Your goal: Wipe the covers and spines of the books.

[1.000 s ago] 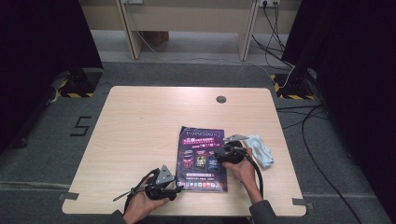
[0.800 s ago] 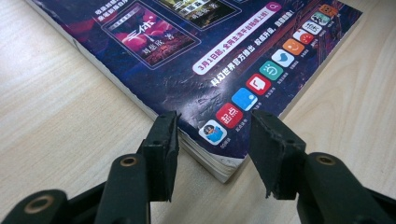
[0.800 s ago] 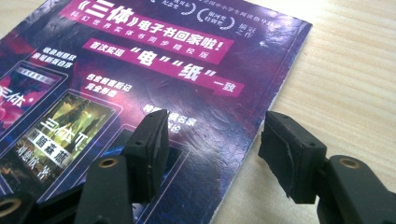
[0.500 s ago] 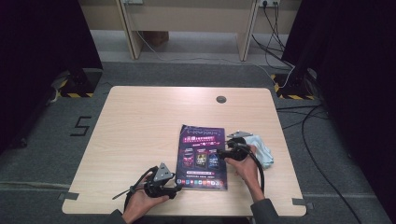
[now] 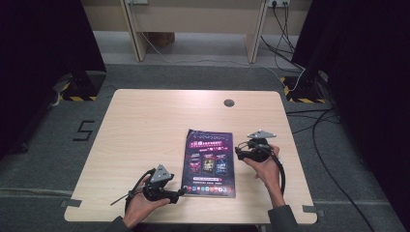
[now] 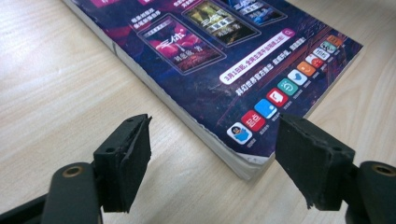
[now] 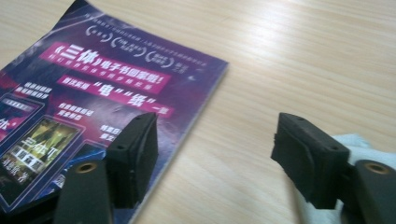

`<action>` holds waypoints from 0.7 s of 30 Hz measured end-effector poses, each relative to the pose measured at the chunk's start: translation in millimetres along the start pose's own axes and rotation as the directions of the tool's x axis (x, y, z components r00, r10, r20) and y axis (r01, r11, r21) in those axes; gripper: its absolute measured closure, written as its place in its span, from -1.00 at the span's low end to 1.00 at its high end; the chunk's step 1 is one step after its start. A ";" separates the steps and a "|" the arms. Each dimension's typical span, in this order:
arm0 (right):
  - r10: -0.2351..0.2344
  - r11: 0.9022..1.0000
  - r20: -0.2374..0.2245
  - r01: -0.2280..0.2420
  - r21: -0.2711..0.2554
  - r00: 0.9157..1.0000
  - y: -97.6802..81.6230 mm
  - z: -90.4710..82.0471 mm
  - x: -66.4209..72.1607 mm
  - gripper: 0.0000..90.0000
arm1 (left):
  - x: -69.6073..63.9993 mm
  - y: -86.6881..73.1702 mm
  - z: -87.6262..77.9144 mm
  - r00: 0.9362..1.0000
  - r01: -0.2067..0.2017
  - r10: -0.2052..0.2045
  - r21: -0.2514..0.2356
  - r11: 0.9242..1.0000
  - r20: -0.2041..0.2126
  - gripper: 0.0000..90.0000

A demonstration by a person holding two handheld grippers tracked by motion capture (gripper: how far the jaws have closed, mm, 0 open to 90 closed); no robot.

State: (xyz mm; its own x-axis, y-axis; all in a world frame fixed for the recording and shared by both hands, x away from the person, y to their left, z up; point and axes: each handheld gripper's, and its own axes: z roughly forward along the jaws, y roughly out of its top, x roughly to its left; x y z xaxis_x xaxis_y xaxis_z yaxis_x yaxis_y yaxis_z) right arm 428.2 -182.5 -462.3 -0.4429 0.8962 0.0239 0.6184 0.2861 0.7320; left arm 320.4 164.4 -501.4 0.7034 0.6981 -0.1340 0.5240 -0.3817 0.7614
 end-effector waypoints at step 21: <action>0.112 0.991 0.136 -0.121 0.059 0.984 -20.2 -22.1 -66.8 -0.05 | -0.6 1.1 2.3 1.000 -0.003 0.003 -0.007 1.000 0.011 -0.53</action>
State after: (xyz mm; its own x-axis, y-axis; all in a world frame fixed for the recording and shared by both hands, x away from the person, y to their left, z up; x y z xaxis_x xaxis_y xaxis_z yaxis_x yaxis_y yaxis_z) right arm 431.0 -255.6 -463.6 -0.2786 0.9603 0.0125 0.7047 0.1955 0.6820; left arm 321.7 162.2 -501.9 0.7102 0.6901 -0.1390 0.5189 -0.3796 0.7660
